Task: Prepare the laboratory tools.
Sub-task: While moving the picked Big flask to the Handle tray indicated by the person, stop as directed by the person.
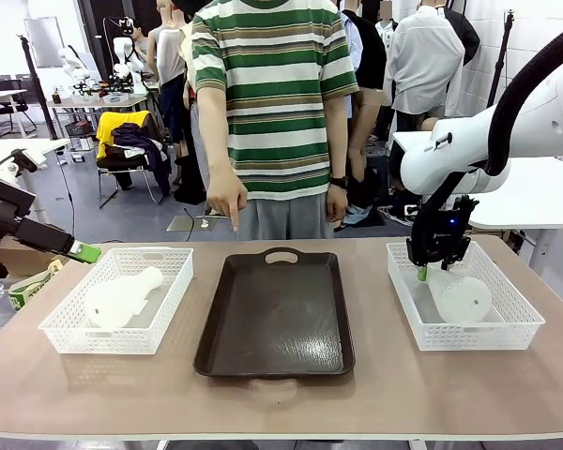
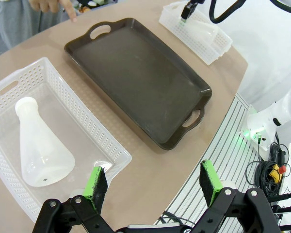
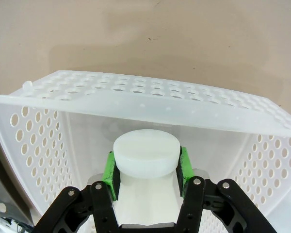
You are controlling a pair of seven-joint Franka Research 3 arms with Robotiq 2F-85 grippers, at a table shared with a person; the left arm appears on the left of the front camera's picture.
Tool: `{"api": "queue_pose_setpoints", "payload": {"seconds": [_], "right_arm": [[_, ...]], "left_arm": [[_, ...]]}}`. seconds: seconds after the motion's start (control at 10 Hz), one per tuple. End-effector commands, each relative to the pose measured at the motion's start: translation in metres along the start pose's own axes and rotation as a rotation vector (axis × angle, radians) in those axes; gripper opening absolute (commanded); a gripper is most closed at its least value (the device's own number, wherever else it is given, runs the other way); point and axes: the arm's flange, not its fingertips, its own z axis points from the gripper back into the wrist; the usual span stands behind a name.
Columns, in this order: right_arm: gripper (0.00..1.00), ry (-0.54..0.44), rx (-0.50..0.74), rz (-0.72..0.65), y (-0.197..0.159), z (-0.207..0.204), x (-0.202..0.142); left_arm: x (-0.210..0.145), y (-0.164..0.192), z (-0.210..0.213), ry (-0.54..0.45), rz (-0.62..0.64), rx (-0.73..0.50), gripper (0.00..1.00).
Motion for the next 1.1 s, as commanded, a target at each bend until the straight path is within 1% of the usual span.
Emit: {"api": "queue_pose_setpoints", "payload": {"seconds": [0.0, 0.1, 0.2, 0.4, 0.5, 0.7, 0.9, 1.0], "right_arm": [[0.0, 0.018, -0.015, -0.007, -0.001, 0.009, -0.008], [0.0, 0.029, -0.016, -0.006, -0.001, 0.024, -0.017], [0.0, 0.008, -0.041, -0.01, -0.002, 0.044, -0.026], [0.0, -0.095, -0.086, -0.021, 0.003, 0.097, -0.048], [0.0, -0.149, -0.1, 0.008, 0.013, 0.12, -0.056], [0.0, -0.224, -0.102, 0.121, 0.047, 0.159, -0.063], [0.0, -0.279, -0.085, 0.256, 0.104, 0.187, -0.063], [0.0, -0.278, -0.078, 0.335, 0.138, 0.193, -0.061]], "left_arm": [[-0.001, 0.002, 0.0, -0.017, -0.016, -0.017, 1.0], [-0.001, 0.002, 0.0, -0.017, -0.016, -0.017, 1.0], [-0.001, 0.002, 0.0, -0.017, -0.016, -0.017, 1.0], [-0.001, 0.002, 0.0, -0.017, -0.016, -0.017, 1.0], [-0.001, 0.002, 0.0, -0.017, -0.016, -0.017, 1.0], [-0.001, 0.002, 0.0, -0.017, -0.016, -0.017, 1.0], [-0.001, 0.002, 0.0, -0.017, -0.016, -0.017, 1.0], [-0.001, 0.002, 0.0, -0.017, -0.016, -0.017, 1.0]]}}
